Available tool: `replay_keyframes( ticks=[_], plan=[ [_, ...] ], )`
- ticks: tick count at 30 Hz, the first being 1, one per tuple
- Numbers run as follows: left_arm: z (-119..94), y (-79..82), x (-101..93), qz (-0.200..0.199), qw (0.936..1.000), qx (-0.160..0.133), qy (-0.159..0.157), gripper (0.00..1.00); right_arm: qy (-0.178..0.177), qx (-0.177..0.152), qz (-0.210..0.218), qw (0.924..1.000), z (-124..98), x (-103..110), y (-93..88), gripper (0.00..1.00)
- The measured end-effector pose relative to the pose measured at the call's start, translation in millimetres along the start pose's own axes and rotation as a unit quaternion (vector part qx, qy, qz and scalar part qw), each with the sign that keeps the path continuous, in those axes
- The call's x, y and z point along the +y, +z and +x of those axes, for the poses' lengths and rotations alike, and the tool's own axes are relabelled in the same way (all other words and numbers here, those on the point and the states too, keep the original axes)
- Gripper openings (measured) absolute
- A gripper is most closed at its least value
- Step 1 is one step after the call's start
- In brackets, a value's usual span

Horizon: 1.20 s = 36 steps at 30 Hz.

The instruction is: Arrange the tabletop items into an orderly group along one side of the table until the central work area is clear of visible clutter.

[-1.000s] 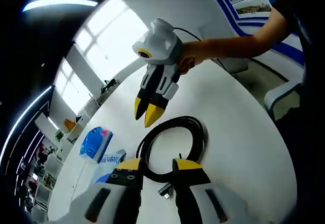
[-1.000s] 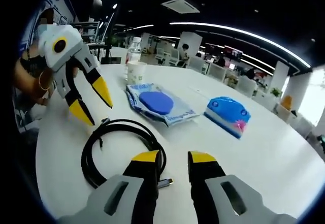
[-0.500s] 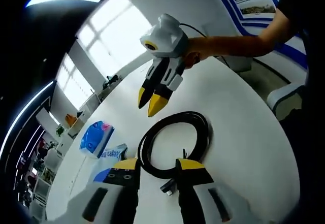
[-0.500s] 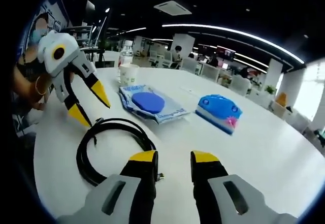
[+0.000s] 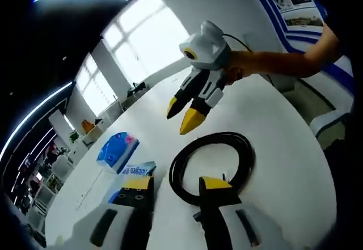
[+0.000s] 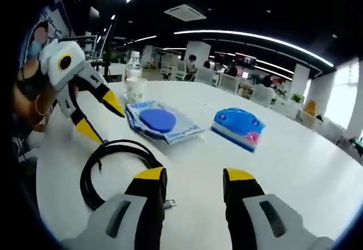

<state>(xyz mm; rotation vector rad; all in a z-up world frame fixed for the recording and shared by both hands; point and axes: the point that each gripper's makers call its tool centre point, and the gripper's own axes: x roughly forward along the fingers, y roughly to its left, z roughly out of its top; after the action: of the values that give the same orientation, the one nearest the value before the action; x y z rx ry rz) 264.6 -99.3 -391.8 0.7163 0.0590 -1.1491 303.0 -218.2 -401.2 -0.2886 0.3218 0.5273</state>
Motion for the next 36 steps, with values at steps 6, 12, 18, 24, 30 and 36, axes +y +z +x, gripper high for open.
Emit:
replay_keyframes(
  ticks=[6,12,18,24,30,36],
  plan=[
    [4,11.8,13.8,-0.043,0.9983,-0.030,0.025,0.33,-0.003,-0.009,0.013,0.9999,-1,-3,1.3,0.41],
    [7,14.1,25.4,-0.060,0.9968,-0.034,0.041,0.37,-0.006,-0.017,0.014,0.9997,-3,-7,2.9,0.38],
    [17,15.8,28.2,-0.067,0.9965,-0.029,0.040,0.43,-0.009,-0.029,0.010,0.9995,-1,-10,12.0,0.40],
    [21,19.2,37.4,-0.062,0.9962,-0.030,0.054,0.43,-0.014,-0.038,0.007,0.9992,-2,-12,17.1,0.39],
    [26,26.5,51.6,-0.058,0.9947,-0.042,0.073,0.48,-0.022,-0.041,-0.009,0.9989,-2,-17,17.7,0.35],
    [30,28.8,64.0,-0.059,0.9940,-0.046,0.080,0.50,-0.023,-0.047,0.002,0.9986,6,-22,17.1,0.36]
  ],
)
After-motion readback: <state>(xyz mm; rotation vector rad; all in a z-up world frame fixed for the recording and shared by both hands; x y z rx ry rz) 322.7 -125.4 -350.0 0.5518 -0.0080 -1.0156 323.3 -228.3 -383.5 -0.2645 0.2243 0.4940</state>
